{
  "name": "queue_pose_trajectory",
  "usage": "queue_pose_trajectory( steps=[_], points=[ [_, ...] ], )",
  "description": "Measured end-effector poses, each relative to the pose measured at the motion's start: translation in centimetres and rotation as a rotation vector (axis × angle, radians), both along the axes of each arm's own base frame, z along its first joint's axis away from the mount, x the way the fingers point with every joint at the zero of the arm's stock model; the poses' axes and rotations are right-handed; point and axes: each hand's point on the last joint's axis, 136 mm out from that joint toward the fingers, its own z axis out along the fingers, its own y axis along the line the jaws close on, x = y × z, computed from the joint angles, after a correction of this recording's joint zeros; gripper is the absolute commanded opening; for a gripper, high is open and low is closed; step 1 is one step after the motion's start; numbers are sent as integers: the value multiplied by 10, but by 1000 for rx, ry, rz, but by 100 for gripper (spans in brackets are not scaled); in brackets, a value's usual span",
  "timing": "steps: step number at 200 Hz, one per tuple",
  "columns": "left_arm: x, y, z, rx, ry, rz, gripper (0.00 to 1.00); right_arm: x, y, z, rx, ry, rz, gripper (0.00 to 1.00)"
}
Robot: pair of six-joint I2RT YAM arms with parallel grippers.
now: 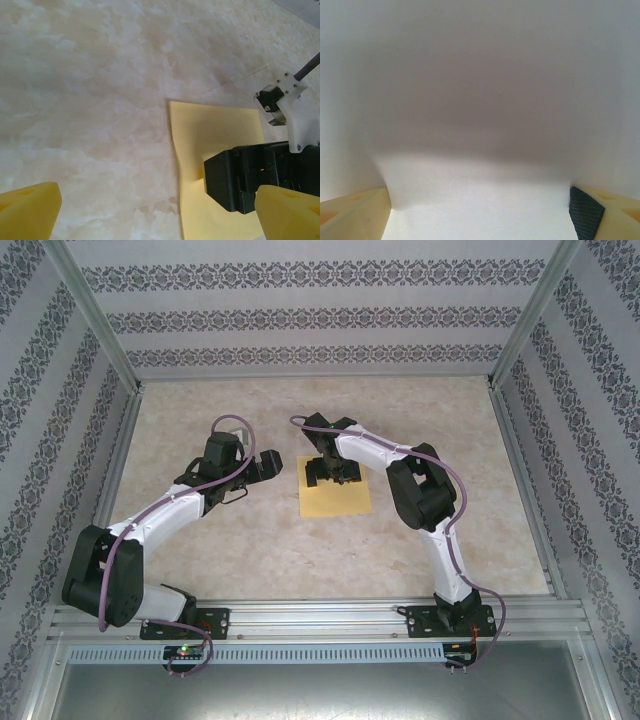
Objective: Fold a paper plane with a square sheet of paper (pick it up from the middle)
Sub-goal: Fold the square sheet of paper in half at the center of the table.
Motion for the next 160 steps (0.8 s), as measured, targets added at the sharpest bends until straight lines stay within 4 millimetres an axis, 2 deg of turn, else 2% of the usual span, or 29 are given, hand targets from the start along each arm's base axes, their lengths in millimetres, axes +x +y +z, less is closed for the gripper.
queue_pose_trajectory(
  steps=[71, 100, 136, 148, 160],
  points=[
    [0, 0, -1, 1, 3, 0, 100, 0, 1, 2, 9, -9, -2, 77],
    [-1, 0, -1, 1, 4, 0, 100, -2, 0, 3, 25, -14, -11, 58],
    [-1, 0, -1, 2, 4, 0, 100, -5, 4, 7, 75, -6, -20, 44],
    [-1, 0, -1, 2, 5, 0, 100, -7, 7, 12, 106, -11, -19, 43],
    [-1, 0, -1, 2, 6, 0, 100, -10, 11, 20, 149, -19, -17, 37]
  ],
)
